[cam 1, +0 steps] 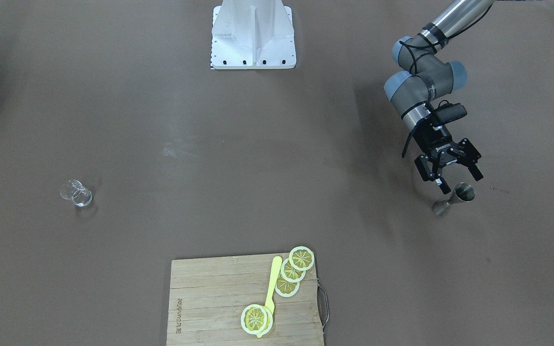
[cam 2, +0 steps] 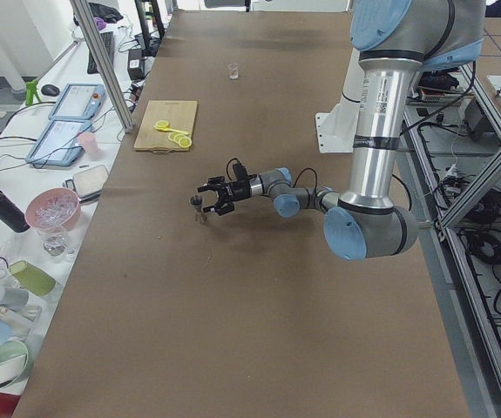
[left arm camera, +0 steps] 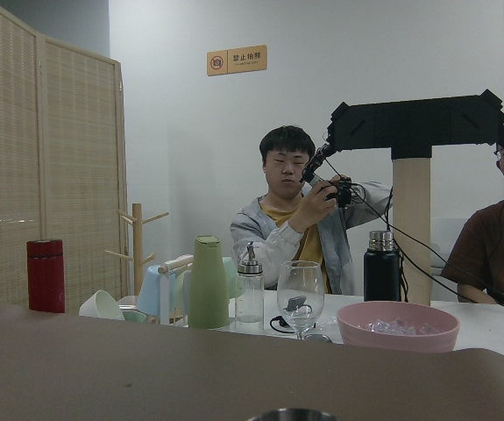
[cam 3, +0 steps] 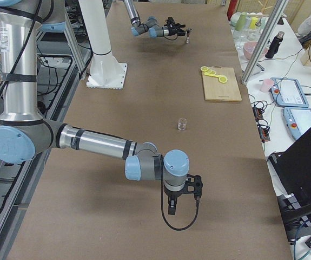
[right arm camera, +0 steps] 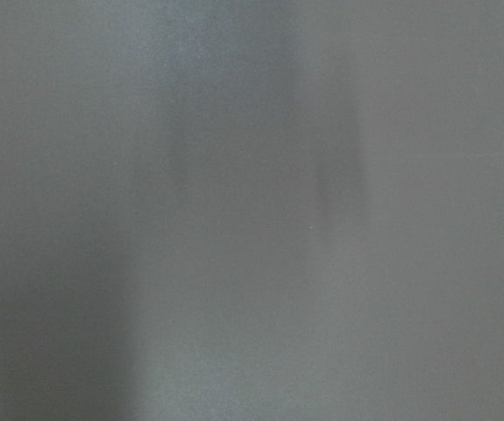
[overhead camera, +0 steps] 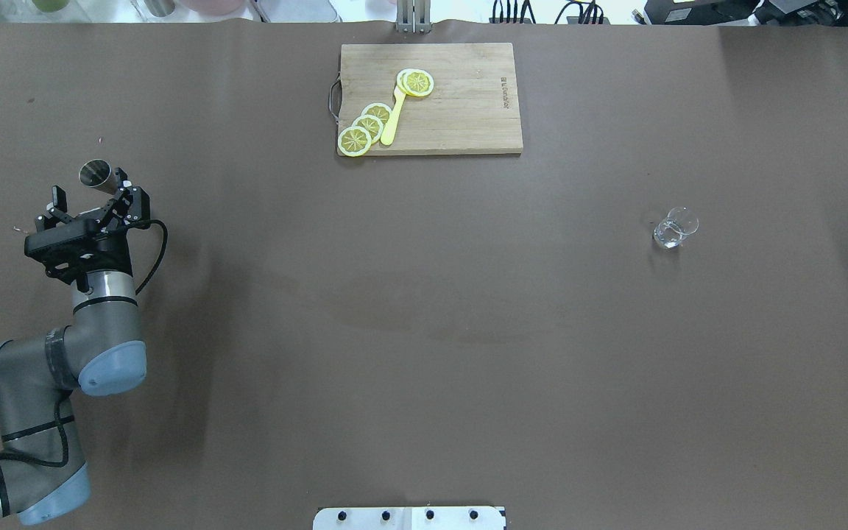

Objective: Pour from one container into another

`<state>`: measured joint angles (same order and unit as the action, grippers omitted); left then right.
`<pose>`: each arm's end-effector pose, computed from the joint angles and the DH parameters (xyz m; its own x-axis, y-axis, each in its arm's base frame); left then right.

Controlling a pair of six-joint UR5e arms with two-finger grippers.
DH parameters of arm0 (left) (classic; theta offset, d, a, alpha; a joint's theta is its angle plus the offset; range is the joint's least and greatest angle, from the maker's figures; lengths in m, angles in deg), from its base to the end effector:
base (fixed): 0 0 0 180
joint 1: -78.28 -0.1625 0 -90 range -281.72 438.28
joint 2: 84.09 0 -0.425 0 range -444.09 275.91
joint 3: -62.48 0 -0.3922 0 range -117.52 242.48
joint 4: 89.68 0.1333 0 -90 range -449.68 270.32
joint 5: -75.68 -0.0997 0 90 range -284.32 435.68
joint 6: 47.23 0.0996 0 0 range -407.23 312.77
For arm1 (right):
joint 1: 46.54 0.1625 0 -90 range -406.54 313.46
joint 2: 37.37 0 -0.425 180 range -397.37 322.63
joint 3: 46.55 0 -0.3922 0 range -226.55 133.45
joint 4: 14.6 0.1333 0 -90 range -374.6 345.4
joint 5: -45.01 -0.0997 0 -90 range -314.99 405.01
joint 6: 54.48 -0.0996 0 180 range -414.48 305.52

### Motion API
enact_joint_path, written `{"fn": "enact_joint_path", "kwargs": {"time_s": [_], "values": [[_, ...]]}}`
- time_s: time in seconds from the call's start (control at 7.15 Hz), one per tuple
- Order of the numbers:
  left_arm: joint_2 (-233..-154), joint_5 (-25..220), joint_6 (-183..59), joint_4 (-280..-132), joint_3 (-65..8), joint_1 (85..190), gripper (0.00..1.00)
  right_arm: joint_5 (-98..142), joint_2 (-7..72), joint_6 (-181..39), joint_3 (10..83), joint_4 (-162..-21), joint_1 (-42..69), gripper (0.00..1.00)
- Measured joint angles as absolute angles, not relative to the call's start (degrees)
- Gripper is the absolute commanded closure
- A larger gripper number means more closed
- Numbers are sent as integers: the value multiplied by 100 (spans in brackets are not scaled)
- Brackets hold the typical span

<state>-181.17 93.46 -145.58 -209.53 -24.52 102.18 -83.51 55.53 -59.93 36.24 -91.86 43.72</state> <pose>0.4043 -0.4287 0.5259 0.6620 -0.3419 -0.6670 0.7134 0.0143 0.7007 0.0734 -0.4675 0.7291 0.7785 0.0700 0.6237 -0.0788 0.9968 -0.0134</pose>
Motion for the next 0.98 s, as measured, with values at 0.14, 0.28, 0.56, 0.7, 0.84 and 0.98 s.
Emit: {"fn": "enact_joint_path", "kwargs": {"time_s": [0.14, 0.28, 0.56, 0.7, 0.84, 0.98], "values": [[-17987, 9333, -14553, -20929, -2645, 10202, 0, -8355, 5553, -5993, 3626, -9186, 4372, 0], [-17817, 9328, -14546, -20862, -2911, 10174, 0, -8356, 5553, -5993, 3629, -9186, 4372, 0], [-17375, 9326, -14541, -20605, -3620, 10043, 0, -8351, 5553, -5993, 3635, -9186, 4372, 0], [-17214, 9323, -14538, -20504, -3943, 9976, 0, -8349, 5553, -5991, 3636, -9184, 4372, 0], [-17135, 9309, -14534, -20329, -4219, 9932, 0, -8349, 5553, -5989, 3639, -9180, 4372, 0], [-17096, 9263, -14532, -20063, -4489, 9870, 0, -8348, 5553, -5991, 3640, -9178, 4372, 0]]}}
